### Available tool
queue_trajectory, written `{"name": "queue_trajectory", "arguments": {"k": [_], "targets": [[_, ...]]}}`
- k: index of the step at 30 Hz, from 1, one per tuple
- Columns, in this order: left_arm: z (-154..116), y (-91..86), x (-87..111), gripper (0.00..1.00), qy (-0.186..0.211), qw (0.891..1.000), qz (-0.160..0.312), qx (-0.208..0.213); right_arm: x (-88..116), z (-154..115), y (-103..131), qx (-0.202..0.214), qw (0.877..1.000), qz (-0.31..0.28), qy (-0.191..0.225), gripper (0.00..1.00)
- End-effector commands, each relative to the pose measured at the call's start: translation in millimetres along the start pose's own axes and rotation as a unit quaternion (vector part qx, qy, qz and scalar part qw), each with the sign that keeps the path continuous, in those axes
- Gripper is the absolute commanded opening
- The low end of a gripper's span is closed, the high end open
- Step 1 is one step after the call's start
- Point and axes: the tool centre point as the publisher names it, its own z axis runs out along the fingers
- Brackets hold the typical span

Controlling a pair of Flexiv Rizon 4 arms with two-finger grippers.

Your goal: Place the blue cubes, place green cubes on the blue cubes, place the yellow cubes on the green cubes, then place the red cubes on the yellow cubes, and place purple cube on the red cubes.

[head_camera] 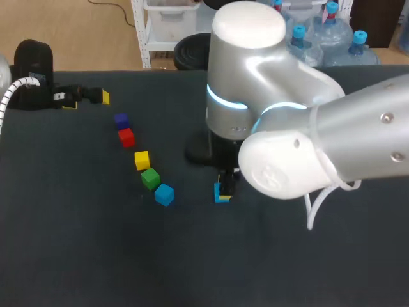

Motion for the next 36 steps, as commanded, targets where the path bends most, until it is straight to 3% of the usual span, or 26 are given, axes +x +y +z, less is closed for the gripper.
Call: {"name": "queue_trajectory", "arguments": {"k": [1, 12, 20, 36], "targets": [[0, 2.5, 1.0, 1.0, -0.003, 1.0, 0.001, 0.006, -3, 4, -30, -0.019, 1.0, -0.003, -0.003, 0.0], [0, 2.5, 1.0, 1.0, -0.003, 1.0, 0.001, 0.006, -10, 2, -76, -0.025, 0.999, -0.02, -0.012, 0.0], [0, 2.5, 1.0, 1.0, -0.003, 1.0, 0.001, 0.006, -5, 2, -92, -0.026, 0.999, -0.038, -0.002, 0.0], [0, 2.5, 1.0, 1.0, -0.003, 1.0, 0.001, 0.006, 8, 7, -106, -0.032, 0.999, -0.005, 0.002, 0.0]]}}
